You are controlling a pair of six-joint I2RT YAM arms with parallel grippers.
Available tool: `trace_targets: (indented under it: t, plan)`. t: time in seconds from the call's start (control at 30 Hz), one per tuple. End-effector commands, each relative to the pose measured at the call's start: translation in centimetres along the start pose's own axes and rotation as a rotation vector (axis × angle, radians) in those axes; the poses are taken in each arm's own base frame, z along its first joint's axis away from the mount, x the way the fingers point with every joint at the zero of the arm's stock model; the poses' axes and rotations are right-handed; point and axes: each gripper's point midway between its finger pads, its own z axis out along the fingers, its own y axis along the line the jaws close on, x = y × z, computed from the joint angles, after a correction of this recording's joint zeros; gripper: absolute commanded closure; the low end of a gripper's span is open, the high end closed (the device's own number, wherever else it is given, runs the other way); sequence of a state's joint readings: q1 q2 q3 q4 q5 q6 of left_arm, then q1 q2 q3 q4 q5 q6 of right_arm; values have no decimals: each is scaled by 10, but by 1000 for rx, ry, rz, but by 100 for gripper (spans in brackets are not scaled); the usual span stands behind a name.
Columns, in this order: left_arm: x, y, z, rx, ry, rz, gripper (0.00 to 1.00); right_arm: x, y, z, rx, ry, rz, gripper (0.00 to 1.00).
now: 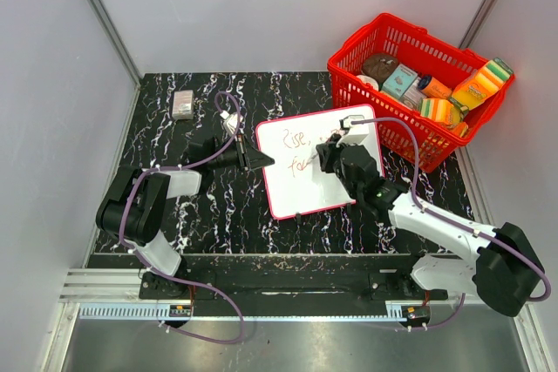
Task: Write a sentence on the whiteboard
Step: Put down the whiteboard on the whiteboard stand.
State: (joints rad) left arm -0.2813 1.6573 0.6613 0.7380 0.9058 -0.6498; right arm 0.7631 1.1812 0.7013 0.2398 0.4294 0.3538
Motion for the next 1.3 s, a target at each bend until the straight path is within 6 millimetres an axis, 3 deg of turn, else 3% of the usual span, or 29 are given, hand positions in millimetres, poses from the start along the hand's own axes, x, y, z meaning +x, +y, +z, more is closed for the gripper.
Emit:
trace_targets:
  t: [0.0,0.27,0.63,0.9,1.0,1.27]
  plan:
    - [-13,-12,4,33,-27,150,100,-31,-8,5,46,-88,15,100]
    - [-13,-12,4,32,-29,151,100,-29,-11,7,45,-78,14,100]
    - [-13,-13,4,33,-27,149,100,-2,-23,-1,59,-9,1,100]
    - [-13,-12,5,33,-27,150,100,5,-25,-6,54,6,4,100]
    - [-13,-12,4,32,-28,151,100,1,-23,-5,48,0,11,100]
    - [-13,-12,4,32,-28,148,100,-45,-8,-17,-14,-96,65,100]
